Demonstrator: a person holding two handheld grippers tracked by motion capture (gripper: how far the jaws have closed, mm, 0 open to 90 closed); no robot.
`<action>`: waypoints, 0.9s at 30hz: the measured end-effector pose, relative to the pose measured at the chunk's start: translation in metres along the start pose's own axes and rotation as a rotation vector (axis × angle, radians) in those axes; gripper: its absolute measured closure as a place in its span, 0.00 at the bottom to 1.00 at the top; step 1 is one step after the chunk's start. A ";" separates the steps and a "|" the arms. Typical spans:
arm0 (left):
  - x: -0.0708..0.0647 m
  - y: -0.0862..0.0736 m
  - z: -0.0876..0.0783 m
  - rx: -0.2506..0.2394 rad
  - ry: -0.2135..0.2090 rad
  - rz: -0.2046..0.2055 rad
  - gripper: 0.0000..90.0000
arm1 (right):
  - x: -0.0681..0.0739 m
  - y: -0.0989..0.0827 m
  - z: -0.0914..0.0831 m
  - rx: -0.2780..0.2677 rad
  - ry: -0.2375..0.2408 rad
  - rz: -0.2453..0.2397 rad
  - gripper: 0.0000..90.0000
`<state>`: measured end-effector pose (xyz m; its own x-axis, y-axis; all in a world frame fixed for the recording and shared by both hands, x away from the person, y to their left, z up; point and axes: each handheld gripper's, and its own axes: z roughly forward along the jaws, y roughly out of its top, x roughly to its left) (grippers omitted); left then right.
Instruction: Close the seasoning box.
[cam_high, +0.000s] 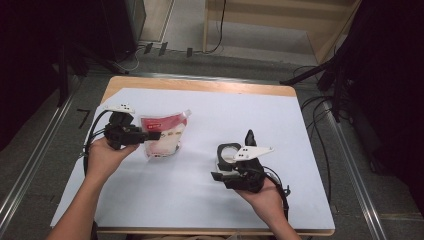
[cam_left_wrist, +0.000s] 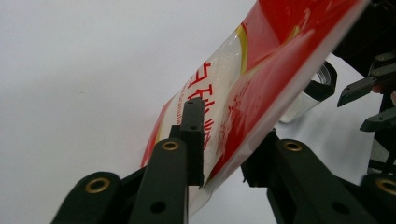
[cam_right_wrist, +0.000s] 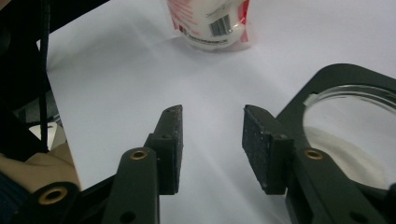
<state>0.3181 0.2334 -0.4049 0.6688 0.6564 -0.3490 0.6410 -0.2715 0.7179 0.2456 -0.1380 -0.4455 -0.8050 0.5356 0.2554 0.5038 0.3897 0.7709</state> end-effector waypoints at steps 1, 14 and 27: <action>0.000 -0.001 -0.001 -0.005 -0.007 -0.010 0.79 | -0.001 0.000 -0.002 -0.002 -0.003 0.002 0.68; -0.003 -0.010 -0.015 0.032 0.036 0.003 0.69 | -0.018 -0.004 -0.023 0.013 -0.015 0.019 0.95; 0.004 -0.019 -0.029 0.019 0.044 -0.018 0.60 | -0.037 -0.010 -0.049 0.030 -0.011 0.051 1.00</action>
<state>0.2978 0.2618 -0.4029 0.6400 0.6917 -0.3345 0.6601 -0.2722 0.7002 0.2550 -0.1981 -0.4336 -0.7745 0.5633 0.2879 0.5536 0.3834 0.7392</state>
